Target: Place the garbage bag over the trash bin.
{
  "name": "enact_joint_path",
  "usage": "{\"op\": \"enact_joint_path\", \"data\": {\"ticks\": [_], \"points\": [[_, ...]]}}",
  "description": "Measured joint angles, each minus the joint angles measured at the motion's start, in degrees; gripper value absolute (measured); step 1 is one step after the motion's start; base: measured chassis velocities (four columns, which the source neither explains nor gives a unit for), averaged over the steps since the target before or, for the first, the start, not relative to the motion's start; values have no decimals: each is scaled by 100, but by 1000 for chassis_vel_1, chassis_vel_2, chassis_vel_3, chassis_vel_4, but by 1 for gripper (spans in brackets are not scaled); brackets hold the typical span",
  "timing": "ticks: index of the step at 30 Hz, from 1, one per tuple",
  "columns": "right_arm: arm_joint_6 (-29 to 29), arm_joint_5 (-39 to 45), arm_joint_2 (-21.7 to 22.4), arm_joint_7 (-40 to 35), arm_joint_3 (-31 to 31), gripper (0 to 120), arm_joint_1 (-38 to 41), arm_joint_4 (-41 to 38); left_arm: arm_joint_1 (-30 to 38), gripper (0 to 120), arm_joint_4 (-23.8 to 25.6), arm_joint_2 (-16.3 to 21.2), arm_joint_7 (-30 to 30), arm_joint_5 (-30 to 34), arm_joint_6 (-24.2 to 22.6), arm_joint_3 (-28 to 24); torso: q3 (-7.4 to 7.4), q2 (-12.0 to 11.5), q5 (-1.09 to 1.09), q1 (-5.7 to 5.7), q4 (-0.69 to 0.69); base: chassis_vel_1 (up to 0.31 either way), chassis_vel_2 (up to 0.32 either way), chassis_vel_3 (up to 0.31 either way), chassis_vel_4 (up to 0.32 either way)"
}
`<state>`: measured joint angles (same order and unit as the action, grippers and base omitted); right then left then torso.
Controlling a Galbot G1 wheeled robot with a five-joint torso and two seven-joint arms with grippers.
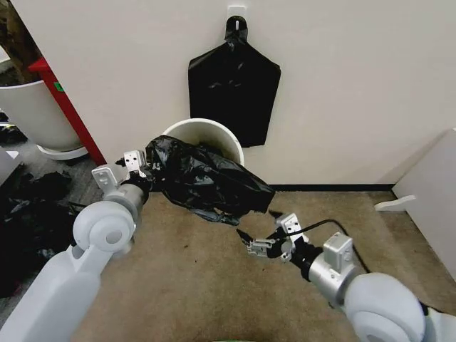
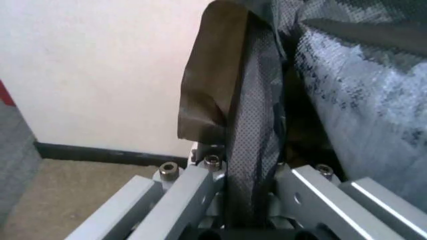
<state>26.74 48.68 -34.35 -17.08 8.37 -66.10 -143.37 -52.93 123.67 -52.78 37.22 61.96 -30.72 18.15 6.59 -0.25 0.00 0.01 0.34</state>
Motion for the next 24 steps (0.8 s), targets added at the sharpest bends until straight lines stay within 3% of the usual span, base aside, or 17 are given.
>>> {"op": "enact_joint_path", "data": {"ticks": [5, 9, 13, 15, 22, 24], "points": [[-5, 380, 189, 215, 295, 100, 445, -5, 5, 1, 17, 63, -76, -176, -122, -177, 0, 0, 0, 0, 0, 0, 0, 0, 0], [-9, 556, 245, 501, 118, 100, 1032, -6, 109, 1, 26, 69, -100, -316, -132, -432, 0, 0, 0, 0, -1, 0, 0, 0, 0], [40, 749, 169, 442, -734, 100, 1989, -5, 232, 1, 16, 74, -123, -400, -140, -670, 0, 0, 0, 0, 2, 0, 0, 0, 0], [112, 897, 0, 225, -1446, 100, 2735, 2, 247, 1, 15, 102, -181, -532, -140, -750, 0, 0, 0, 0, -1, 0, 0, 0, 0], [693, 1455, -387, -676, -2738, 100, 4172, 186, 243, 1, 42, 158, -309, -685, -132, -792, 1, 0, 1, 0, -1, 0, 0, 0, 0], [738, 1454, -410, -717, -2857, 100, 4301, 228, 244, 1, 46, 158, -312, -686, -132, -793, 0, 0, 1, 0, -1, 0, 0, 0, 0]]}}
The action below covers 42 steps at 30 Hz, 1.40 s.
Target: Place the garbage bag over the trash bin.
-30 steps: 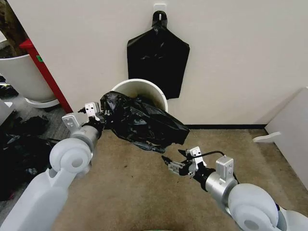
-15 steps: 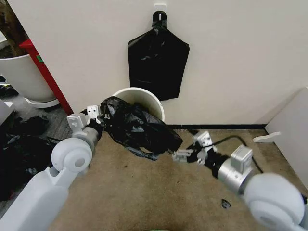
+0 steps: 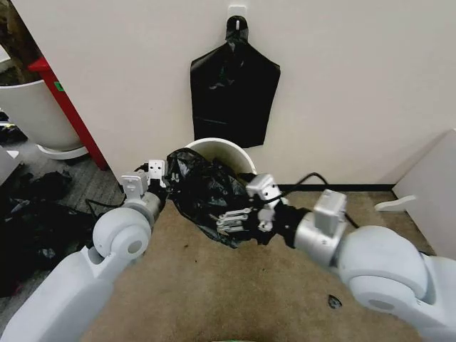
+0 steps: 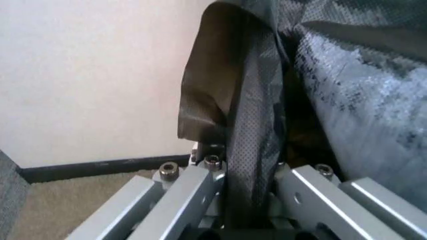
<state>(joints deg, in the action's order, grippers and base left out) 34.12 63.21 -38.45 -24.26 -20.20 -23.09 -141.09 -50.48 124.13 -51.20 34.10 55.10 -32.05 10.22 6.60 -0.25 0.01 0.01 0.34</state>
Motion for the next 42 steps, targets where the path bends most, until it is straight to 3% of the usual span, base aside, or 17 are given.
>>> {"op": "enact_joint_path", "data": {"ticks": [4, 6, 9, 15, 19, 21, 27, 42], "points": [[331, 126, -212, -412, -662, 82, 647, 208, 15, 1, 48, 1, -16, -12, 0, 0, 0, 0, 0, 0, 0, 0, 0, 0, 0], [355, 147, -247, -485, -757, 79, 720, 251, 11, 1, 63, 3, -25, -17, 0, 5, 0, 0, 0, 0, 0, 0, 0, 0, 0], [363, 174, -311, -658, -976, 66, 811, 450, -54, 1, 144, 34, -125, -96, 0, 77, 0, 0, 0, 0, 0, 0, 0, 0, 0], [367, 173, -286, -817, -1037, 47, 782, 634, -165, 1, 224, 69, -242, -211, 15, 168, -1, 0, 0, 0, 0, 0, 0, 0, 0], [361, 177, -234, -944, -1038, 27, 743, 706, -236, 1, 274, 94, -350, -308, 38, 211, -1, 0, 0, 0, 1, 0, 0, 0, 0], [357, 178, -229, -959, -1037, 26, 741, 716, -237, 1, 281, 97, -367, -321, 41, 211, -1, 0, 0, 0, 1, 0, 0, 0, 0], [269, 229, -173, -1105, -910, 0, 701, 724, -301, 1, 282, 135, -621, -599, 88, 233, -1, 0, -1, 0, 1, 0, 0, 0, 0], [227, 281, 326, -908, 173, 0, 144, 689, -765, 1, 352, 250, -1365, -1380, 479, 401, -1, 0, -2, 0, 1, 0, 0, 0, 0]]}}
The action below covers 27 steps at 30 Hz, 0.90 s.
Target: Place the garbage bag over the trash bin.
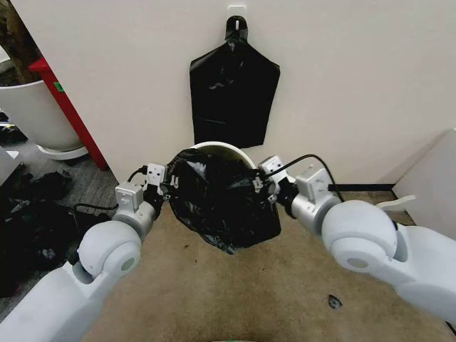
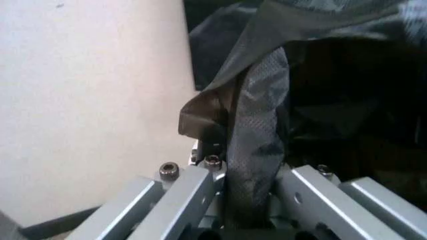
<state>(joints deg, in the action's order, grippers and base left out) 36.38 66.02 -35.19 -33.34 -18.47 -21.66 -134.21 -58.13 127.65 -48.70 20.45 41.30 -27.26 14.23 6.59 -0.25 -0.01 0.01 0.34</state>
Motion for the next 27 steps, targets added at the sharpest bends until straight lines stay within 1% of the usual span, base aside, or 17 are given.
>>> {"op": "enact_joint_path", "data": {"ticks": [2, 4, 8, 10, 12, 20, 22, 27], "points": [[-1, -7, 25, 27, 38, 0, -13, 16, -14, 1, 6, 1, -28, -19, 19, 3, 0, 0, 0, 0, 0, 0, 0, 0, 0], [-41, -55, 137, 166, 196, 0, -25, 141, -129, 1, 53, 4, -247, -148, 151, 15, 0, 0, 0, 0, 0, 0, 0, 0, 0], [-91, -117, 218, 262, 351, 0, -35, 326, -280, 1, 91, 22, -609, -378, 354, 55, 0, 0, 0, 0, 0, 0, 0, 0, 0], [-92, -117, 232, 270, 372, 0, -42, 328, -293, 1, 90, 26, -664, -414, 379, 59, 0, 0, 0, 0, -1, 0, 0, 0, 0], [-93, -117, 356, 349, 541, 0, -140, 329, -317, 1, 43, 44, -927, -567, 492, 62, 0, 0, 0, 0, -1, 0, 0, 0, 0], [-137, -118, 751, 618, 1124, 0, -761, 426, -246, 1, -84, 34, -1587, -673, 731, -19, 0, 0, -1, 0, 1, 0, 0, 0, 0], [-183, -117, 847, 666, 1217, 0, -860, 465, -267, 1, -91, 34, -1711, -686, 784, -24, 0, 0, 0, 0, 2, 0, 0, 0, 0], [-208, -114, 918, 767, 1255, 0, -923, 509, -314, 1, -92, 30, -1819, -706, 859, -9, 0, 0, -1, 0, 0, 0, 0, 0, 0]]}}
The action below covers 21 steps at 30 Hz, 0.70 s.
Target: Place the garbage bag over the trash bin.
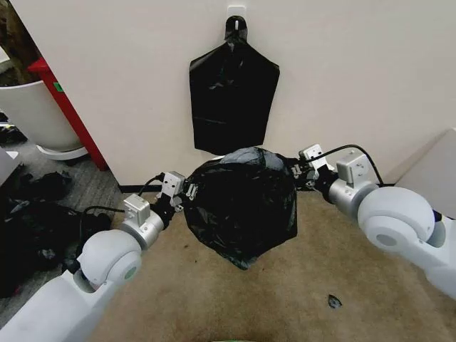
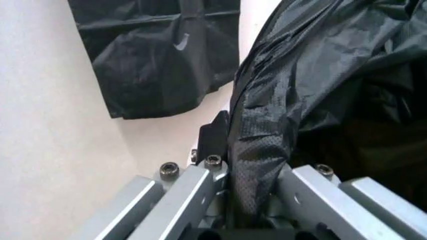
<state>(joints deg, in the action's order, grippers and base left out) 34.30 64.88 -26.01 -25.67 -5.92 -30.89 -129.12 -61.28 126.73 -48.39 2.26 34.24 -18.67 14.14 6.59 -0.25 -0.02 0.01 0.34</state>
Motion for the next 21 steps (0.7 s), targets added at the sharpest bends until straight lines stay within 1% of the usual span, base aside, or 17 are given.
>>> {"op": "enact_joint_path", "data": {"ticks": [4, 7, 10, 13, 16, 21], "points": [[-28, -3, 29, 89, 16, 0, -44, 48, -11, 1, 0, -17, -65, -1, 53, 16, 0, 0, 0, 0, 0, 0, 0, 0, 0], [-128, -53, 97, 308, 50, 0, -131, 171, -27, 1, 0, -33, -209, 16, 190, 34, 0, 0, 0, 0, 0, 0, 0, 0, 0], [-404, -229, 133, 723, 83, 0, -234, 436, -79, 1, 0, -44, -437, 52, 345, 53, 0, 0, 0, 0, 0, 0, 0, 0, 0], [-541, -350, 138, 944, 91, 0, -252, 595, -125, 1, 20, -43, -590, 83, 426, 57, 0, 0, 1, 0, 0, 0, 0, 0, 0], [-650, -444, 137, 1119, 85, 0, -272, 722, -135, 1, 21, -46, -764, 131, 512, 60, 0, 0, 2, 0, 0, 0, 0, 0, 0], [-679, -508, 75, 1233, 26, 0, -324, 809, -158, 1, 15, -80, -892, 193, 613, 60, 0, 0, 1, 0, 0, 0, 0, 0, 0]]}}
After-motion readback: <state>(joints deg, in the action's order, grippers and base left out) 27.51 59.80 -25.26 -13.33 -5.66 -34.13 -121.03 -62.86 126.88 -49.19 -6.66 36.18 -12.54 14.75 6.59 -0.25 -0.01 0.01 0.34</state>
